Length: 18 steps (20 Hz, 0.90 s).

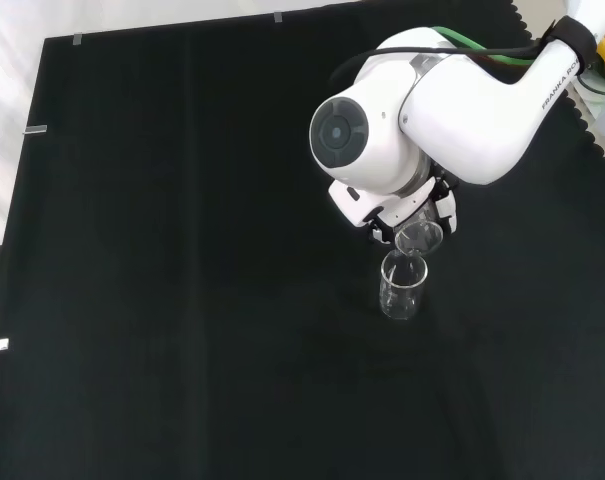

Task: Pour the water from the handheld beaker into the one on the table.

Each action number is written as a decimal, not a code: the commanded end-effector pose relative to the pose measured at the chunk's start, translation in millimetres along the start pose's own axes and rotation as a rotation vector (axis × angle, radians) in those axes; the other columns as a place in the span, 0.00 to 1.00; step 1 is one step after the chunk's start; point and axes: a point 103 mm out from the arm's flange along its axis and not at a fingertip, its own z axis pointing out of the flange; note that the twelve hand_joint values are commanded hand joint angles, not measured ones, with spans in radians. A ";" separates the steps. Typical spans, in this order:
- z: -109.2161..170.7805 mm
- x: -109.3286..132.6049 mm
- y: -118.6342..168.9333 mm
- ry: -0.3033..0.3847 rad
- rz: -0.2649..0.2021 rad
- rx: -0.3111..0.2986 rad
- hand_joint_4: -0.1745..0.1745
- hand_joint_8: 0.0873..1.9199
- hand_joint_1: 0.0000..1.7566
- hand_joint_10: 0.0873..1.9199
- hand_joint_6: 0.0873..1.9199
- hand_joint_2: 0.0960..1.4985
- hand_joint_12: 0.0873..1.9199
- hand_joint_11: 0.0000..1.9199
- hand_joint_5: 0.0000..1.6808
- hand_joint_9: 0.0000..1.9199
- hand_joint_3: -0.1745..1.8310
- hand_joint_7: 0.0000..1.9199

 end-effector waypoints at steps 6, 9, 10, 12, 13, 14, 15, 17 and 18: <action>-2.0 2.5 -2.2 -0.027 0.006 0.005 0.00 0.00 0.82 0.14 0.12 0.33 0.34 0.66 0.86 0.76 0.43 0.85; -4.7 6.1 -2.0 -0.042 0.007 0.008 0.00 0.00 0.82 0.14 0.12 0.33 0.34 0.66 0.86 0.76 0.43 0.85; -5.4 7.3 -1.9 -0.046 0.009 0.009 0.00 0.00 0.82 0.14 0.12 0.33 0.34 0.66 0.86 0.76 0.43 0.85; -6.3 8.6 -1.8 -0.051 0.010 0.009 0.00 0.00 0.82 0.14 0.12 0.33 0.34 0.66 0.86 0.76 0.43 0.85; -6.6 9.0 -1.9 -0.051 0.010 0.009 0.00 0.00 0.82 0.14 0.12 0.33 0.34 0.66 0.86 0.76 0.43 0.85; -6.9 9.3 -1.9 -0.052 0.010 0.009 0.00 0.00 0.82 0.14 0.13 0.33 0.34 0.66 0.86 0.76 0.43 0.85; -7.2 9.5 -1.9 -0.053 0.010 0.009 0.00 0.00 0.82 0.14 0.13 0.33 0.34 0.66 0.86 0.76 0.43 0.85; -7.0 8.7 -2.0 -0.053 0.009 0.009 0.00 0.00 0.82 0.14 0.13 0.33 0.34 0.66 0.86 0.76 0.43 0.85; -7.5 9.5 -1.9 -0.058 0.012 0.011 0.00 0.00 0.82 0.15 0.13 0.33 0.34 0.66 0.86 0.76 0.43 0.85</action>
